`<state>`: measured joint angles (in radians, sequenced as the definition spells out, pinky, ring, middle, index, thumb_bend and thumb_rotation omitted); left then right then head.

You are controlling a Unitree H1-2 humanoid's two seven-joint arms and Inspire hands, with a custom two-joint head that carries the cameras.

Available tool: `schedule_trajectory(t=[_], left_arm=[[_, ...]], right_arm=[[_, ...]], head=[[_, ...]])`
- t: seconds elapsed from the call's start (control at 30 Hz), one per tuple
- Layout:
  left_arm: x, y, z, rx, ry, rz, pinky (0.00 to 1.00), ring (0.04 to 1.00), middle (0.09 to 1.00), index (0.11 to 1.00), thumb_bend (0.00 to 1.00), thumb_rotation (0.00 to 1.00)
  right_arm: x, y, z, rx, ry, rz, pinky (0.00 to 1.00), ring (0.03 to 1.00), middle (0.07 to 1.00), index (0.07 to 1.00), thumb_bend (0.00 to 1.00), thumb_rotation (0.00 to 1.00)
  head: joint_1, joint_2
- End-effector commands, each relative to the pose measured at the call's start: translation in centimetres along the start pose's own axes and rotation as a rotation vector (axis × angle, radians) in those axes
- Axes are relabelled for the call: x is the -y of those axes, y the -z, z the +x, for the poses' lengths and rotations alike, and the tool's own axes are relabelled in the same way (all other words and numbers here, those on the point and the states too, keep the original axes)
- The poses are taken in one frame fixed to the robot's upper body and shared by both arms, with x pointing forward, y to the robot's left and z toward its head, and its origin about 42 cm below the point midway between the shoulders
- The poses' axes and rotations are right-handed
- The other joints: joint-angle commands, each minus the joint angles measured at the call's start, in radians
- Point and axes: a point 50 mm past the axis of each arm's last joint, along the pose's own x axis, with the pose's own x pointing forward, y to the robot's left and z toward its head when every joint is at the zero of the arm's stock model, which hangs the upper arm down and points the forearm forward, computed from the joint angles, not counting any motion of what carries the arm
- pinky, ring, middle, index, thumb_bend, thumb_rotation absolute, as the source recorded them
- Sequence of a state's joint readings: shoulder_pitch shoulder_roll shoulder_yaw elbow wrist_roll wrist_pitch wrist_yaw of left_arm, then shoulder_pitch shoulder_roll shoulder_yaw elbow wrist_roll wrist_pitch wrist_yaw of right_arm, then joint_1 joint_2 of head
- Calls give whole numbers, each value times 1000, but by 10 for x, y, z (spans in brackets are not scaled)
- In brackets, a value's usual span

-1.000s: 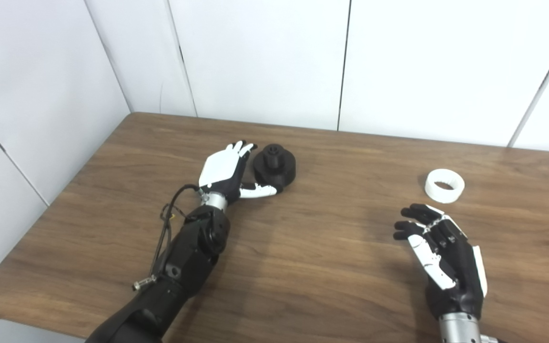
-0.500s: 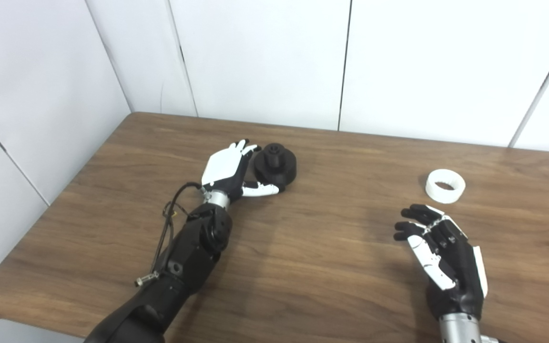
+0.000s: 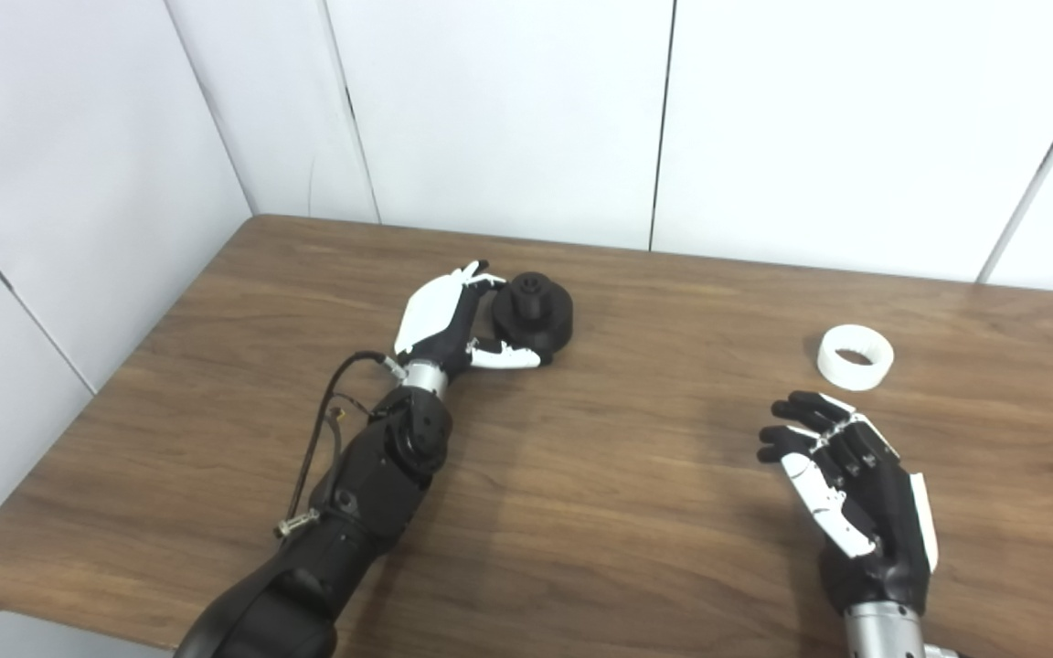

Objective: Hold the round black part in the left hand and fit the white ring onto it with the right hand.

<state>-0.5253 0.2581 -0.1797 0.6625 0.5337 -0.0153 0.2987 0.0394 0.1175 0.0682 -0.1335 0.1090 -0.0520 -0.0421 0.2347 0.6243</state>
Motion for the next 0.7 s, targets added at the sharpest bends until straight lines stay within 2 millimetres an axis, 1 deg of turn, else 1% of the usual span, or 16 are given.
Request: schedule_trajectory(t=[0.0,0.13,0.37,0.47,0.53,0.6,0.67], left_arm=[[-4,-12,11,35,-18,5,940,966,954,653,842,263],[-4,-12,10,31,-18,-2,936,965,953,646,837,250],[-2,-11,7,30,-7,-9,960,964,950,642,834,245],[0,-10,5,30,1,-10,905,959,947,631,846,251],[3,-10,3,30,8,-13,891,956,945,624,851,248],[6,-10,1,25,23,-18,925,964,949,625,844,249],[8,-10,-2,24,36,-21,934,969,951,626,845,256]], right_arm=[[8,4,-8,-9,12,-2,489,562,632,618,522,185],[9,4,-8,-6,10,-7,488,563,634,619,523,191],[9,4,-8,-8,12,-8,492,566,632,615,537,205],[9,3,-9,-8,9,-8,497,565,633,614,531,206],[9,3,-9,-8,9,-9,498,565,633,614,529,206],[9,3,-9,-8,12,-7,494,563,631,613,537,205],[10,3,-9,-7,11,-6,493,562,630,615,534,202]], head=[[1,1],[3,-1],[4,2],[4,2],[4,3],[3,3],[2,4]])
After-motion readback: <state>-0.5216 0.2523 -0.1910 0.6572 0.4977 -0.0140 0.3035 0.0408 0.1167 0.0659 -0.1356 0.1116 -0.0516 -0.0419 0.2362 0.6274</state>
